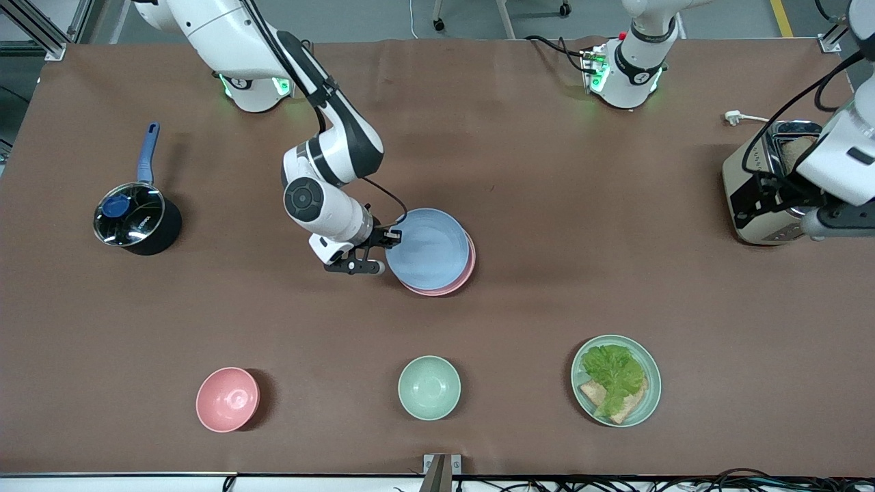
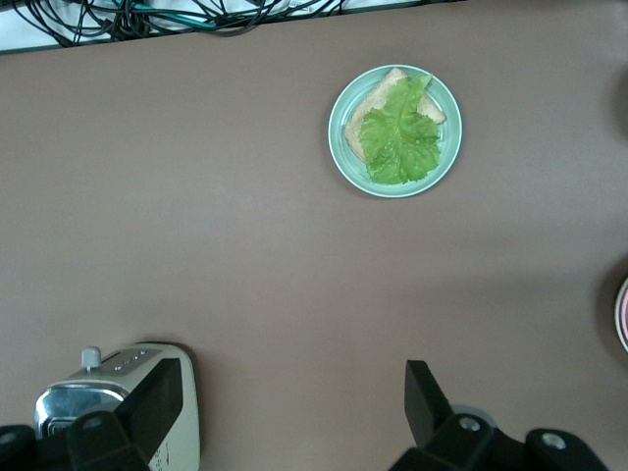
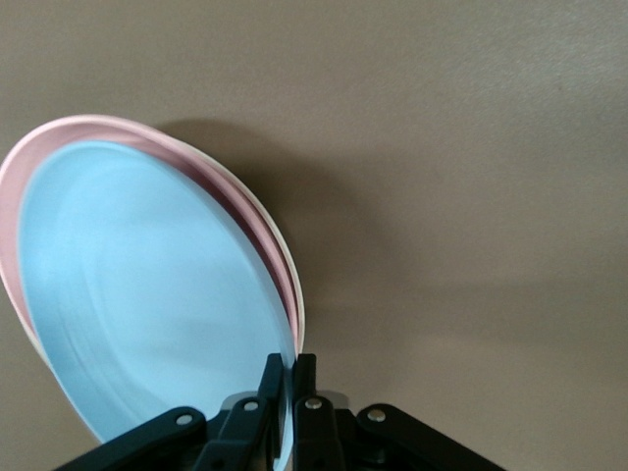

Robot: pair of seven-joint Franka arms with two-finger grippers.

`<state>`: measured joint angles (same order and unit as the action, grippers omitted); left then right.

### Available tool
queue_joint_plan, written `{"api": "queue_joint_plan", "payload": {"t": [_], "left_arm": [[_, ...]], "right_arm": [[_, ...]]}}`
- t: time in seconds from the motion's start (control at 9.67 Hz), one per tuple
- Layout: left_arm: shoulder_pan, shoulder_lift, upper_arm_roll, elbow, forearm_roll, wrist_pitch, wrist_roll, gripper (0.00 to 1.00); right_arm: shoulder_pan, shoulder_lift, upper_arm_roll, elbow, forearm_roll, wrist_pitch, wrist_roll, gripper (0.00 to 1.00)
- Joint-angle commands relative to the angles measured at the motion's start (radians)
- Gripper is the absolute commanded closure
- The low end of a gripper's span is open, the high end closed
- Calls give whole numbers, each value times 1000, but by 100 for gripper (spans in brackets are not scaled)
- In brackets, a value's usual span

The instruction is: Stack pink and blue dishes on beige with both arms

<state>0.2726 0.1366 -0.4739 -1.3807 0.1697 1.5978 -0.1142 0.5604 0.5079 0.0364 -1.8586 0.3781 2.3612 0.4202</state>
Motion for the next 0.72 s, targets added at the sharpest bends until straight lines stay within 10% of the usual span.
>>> {"api": "queue_joint_plan", "payload": {"t": [0.0, 0.21, 0.41, 0.62], "left_arm": [[-10, -93, 72, -125, -73, 1, 39, 0], [-27, -117, 98, -136, -97, 1, 41, 0], [-42, -133, 125, -139, -127, -2, 41, 0], [-73, -164, 161, -171, -145, -4, 41, 0]], "right_arm": [[13, -5, -4, -14, 10, 18, 0, 91], [4, 3, -3, -11, 10, 21, 0, 79], [-4, -30, -7, -5, 10, -14, -1, 0], [-57, -168, -30, 5, -19, -149, -1, 0]]}}
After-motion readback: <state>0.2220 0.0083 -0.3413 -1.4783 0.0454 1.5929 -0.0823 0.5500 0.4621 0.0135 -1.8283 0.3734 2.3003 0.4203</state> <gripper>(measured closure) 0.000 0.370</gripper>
